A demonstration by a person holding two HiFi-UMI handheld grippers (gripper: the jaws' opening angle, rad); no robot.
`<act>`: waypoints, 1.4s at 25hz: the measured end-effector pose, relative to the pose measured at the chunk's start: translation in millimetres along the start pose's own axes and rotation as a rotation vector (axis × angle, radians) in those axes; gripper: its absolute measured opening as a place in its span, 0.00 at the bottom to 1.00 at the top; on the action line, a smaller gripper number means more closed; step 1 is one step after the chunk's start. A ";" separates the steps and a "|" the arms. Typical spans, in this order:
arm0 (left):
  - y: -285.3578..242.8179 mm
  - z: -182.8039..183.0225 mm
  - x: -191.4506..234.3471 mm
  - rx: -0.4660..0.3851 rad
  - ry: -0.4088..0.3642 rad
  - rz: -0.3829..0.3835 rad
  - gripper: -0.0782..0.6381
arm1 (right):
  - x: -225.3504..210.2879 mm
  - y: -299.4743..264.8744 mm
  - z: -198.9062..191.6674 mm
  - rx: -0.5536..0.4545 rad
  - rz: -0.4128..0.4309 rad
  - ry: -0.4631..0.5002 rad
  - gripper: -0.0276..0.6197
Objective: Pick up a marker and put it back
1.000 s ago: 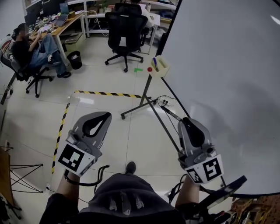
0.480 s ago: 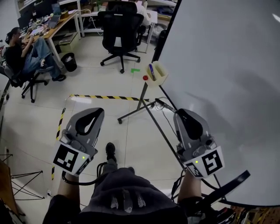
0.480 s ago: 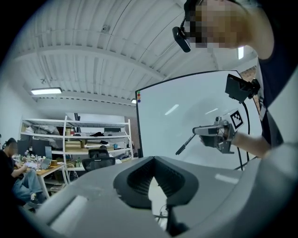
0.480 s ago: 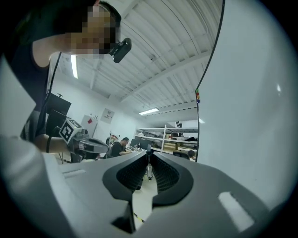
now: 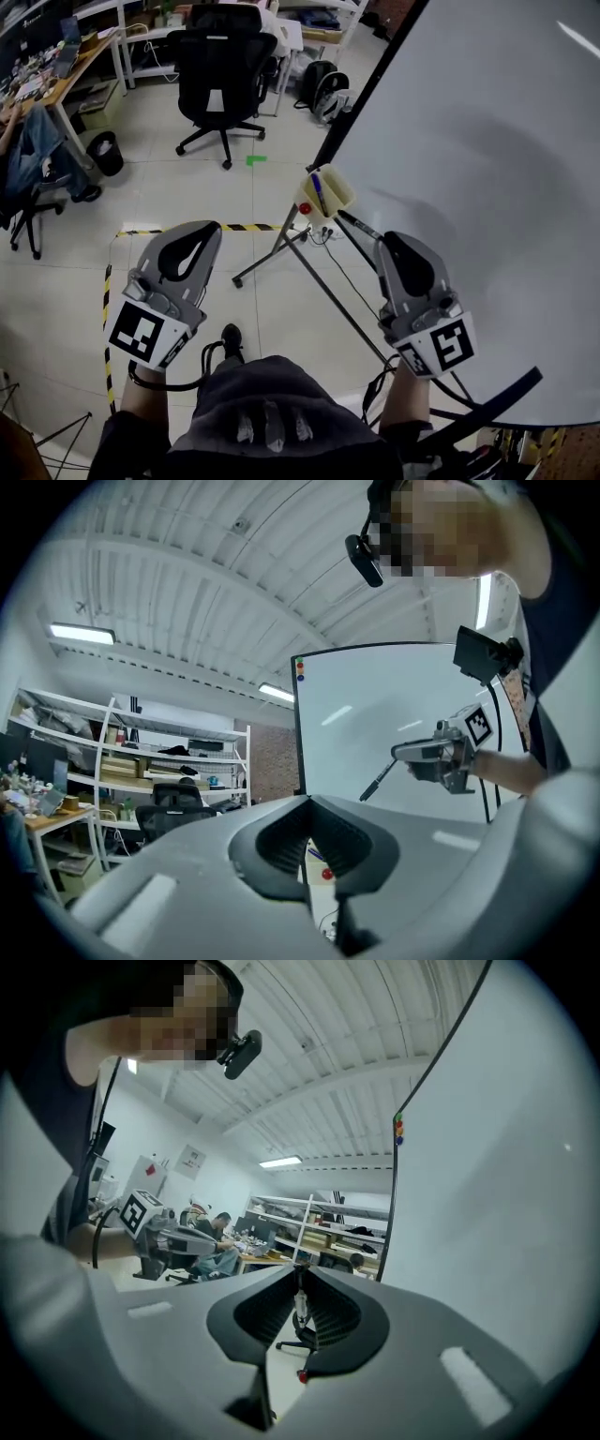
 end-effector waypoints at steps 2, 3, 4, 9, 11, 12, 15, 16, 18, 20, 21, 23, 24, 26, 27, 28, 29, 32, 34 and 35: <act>-12.0 -7.7 21.7 -0.014 -0.002 -0.030 0.12 | -4.6 -20.3 -1.4 0.014 -0.034 0.007 0.10; -17.8 -11.8 30.9 -0.019 -0.006 -0.046 0.12 | -6.6 -29.5 -3.5 0.022 -0.050 0.011 0.10; -23.9 -15.5 38.7 -0.024 -0.008 -0.059 0.12 | -8.7 -37.8 -6.4 0.032 -0.066 0.014 0.10; -56.3 -35.8 59.7 -0.028 0.046 -0.115 0.12 | -27.2 -71.9 -28.0 0.106 -0.140 0.019 0.10; -71.3 -43.2 63.1 -0.019 0.050 -0.140 0.12 | -38.6 -81.0 -38.0 0.125 -0.159 0.004 0.10; -79.0 -45.2 63.8 -0.019 0.048 -0.151 0.12 | -44.7 -84.5 -43.2 0.132 -0.165 -0.007 0.10; -100.5 -51.9 62.4 -0.007 0.044 -0.182 0.12 | -62.8 -93.6 -61.2 0.164 -0.176 -0.044 0.10; -107.8 -55.3 61.9 0.003 0.046 -0.191 0.12 | -68.7 -97.4 -68.4 0.179 -0.177 -0.053 0.10; -124.4 -63.4 61.3 0.018 0.052 -0.201 0.12 | -81.3 -106.8 -84.5 0.214 -0.174 -0.064 0.10; -141.5 -72.1 58.4 0.029 0.058 -0.210 0.12 | -93.3 -115.2 -102.2 0.246 -0.161 -0.083 0.10; -149.4 -76.5 55.6 0.037 0.061 -0.218 0.12 | -98.2 -118.3 -111.5 0.260 -0.154 -0.096 0.10; -162.4 -84.6 48.9 0.060 0.069 -0.238 0.12 | -104.5 -122.7 -129.4 0.287 -0.142 -0.121 0.10; -167.6 -88.5 46.0 0.071 0.074 -0.248 0.12 | -106.3 -123.8 -138.6 0.304 -0.136 -0.134 0.10; -176.7 -97.1 41.9 0.090 0.082 -0.263 0.12 | -108.5 -127.0 -155.4 0.336 -0.117 -0.150 0.10; -181.0 -101.5 40.3 0.098 0.085 -0.267 0.12 | -108.8 -129.6 -162.3 0.347 -0.104 -0.154 0.10; -184.9 -105.7 38.7 0.104 0.088 -0.271 0.12 | -109.3 -131.7 -169.3 0.359 -0.095 -0.158 0.10; -188.5 -109.6 36.8 0.111 0.090 -0.275 0.12 | -110.4 -132.6 -176.4 0.372 -0.091 -0.162 0.10; -195.9 -118.9 31.3 0.129 0.099 -0.287 0.12 | -114.6 -131.9 -193.9 0.408 -0.093 -0.170 0.11; -198.0 -122.9 28.6 0.139 0.104 -0.293 0.12 | -115.7 -131.0 -200.1 0.426 -0.093 -0.171 0.11; -198.7 -124.8 27.2 0.144 0.106 -0.296 0.12 | -116.0 -130.8 -202.5 0.434 -0.092 -0.173 0.10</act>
Point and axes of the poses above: the fingertips, and each gripper's own axes: y backward along the fingers, x to its left, z out of its top, the point moved 2 cm from there along y, backward along the fingers, and after that the axes turned 15 degrees about -y, right-handed, at the moved point
